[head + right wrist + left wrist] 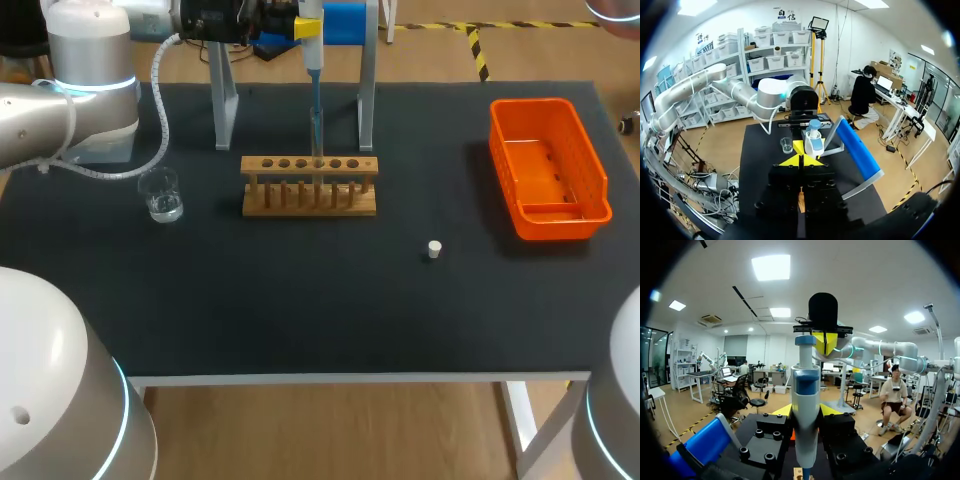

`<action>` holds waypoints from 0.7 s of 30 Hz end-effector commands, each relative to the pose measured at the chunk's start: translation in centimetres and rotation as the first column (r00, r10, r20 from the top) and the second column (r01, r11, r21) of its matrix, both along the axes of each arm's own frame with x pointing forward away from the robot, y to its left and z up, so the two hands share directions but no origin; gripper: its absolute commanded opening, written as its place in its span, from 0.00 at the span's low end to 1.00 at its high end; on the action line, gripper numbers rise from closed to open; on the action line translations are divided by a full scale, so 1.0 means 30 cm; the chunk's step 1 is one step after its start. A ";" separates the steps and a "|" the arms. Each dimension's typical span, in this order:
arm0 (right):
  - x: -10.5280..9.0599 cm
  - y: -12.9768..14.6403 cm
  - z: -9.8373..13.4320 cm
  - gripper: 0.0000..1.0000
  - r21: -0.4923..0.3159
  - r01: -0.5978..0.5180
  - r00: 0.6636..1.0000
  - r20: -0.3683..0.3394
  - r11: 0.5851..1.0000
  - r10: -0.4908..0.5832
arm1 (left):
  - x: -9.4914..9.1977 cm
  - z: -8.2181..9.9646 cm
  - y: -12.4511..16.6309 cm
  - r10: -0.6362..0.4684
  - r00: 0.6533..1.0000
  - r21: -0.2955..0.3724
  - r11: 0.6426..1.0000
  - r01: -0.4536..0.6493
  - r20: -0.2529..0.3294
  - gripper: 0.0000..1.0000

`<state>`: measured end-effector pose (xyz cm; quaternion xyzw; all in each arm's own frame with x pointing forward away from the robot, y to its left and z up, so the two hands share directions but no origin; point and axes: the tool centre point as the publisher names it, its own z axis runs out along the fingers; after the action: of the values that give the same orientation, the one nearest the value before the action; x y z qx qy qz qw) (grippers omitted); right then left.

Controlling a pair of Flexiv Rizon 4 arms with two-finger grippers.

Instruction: Invert the test tube, pick up the pipette, mount the tip to pipette, aspirate from beaker and dispense into the tube, eject the tip, return the pipette, and cap with the stopper.

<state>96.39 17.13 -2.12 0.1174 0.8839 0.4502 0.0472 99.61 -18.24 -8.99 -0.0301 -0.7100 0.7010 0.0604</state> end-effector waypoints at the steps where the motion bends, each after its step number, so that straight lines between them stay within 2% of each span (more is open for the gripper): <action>1: 0.000 -0.003 0.003 0.00 -0.003 -0.002 1.000 -0.002 1.000 0.002 | 0.001 0.000 0.000 -0.001 1.000 0.000 1.000 0.001 0.001 0.00; 12: 0.048 0.078 0.099 0.00 0.017 0.001 1.000 0.016 1.000 -0.001 | 0.001 0.000 0.000 -0.001 1.000 0.000 1.000 0.001 0.001 0.00; 21: 0.096 0.139 0.107 0.00 0.042 0.011 1.000 -0.003 0.999 -0.011 | 0.001 0.000 0.000 -0.001 1.000 0.000 1.000 0.001 0.001 0.00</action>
<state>98.46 20.73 1.23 0.1259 0.8733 0.4680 0.0503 99.61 -18.24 -8.99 -0.0301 -0.7100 0.7010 0.0604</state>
